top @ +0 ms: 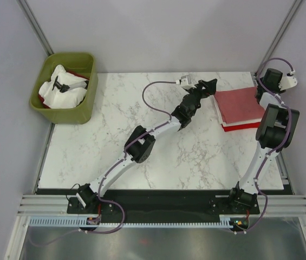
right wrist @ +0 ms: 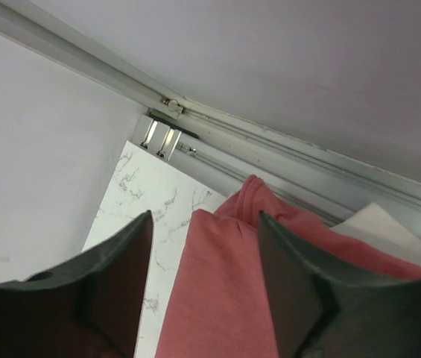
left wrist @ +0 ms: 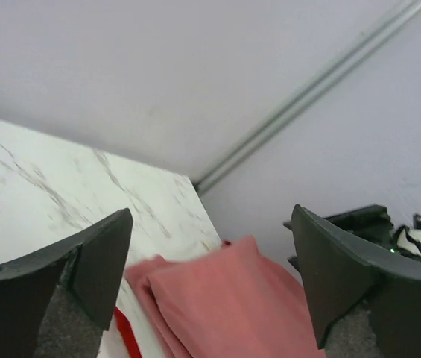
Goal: Fold and stack the t-shirts
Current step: Reset both grippers
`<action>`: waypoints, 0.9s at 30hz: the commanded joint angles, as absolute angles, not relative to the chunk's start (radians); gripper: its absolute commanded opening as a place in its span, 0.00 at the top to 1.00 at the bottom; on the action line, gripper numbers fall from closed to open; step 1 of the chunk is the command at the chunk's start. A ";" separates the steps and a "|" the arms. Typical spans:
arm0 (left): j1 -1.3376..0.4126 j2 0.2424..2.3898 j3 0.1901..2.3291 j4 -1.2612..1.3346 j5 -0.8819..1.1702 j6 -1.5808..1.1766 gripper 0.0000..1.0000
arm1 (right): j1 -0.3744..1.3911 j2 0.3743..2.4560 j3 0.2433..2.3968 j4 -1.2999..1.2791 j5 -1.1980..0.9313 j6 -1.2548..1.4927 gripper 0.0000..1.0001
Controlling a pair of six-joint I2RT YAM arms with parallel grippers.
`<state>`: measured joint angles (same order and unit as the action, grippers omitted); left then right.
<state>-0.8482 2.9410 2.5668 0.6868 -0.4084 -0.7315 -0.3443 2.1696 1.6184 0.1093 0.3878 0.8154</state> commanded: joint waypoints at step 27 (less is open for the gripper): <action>-0.798 2.030 1.589 0.168 -0.331 -0.870 0.00 | 0.026 1.773 1.444 -0.176 0.396 0.505 0.02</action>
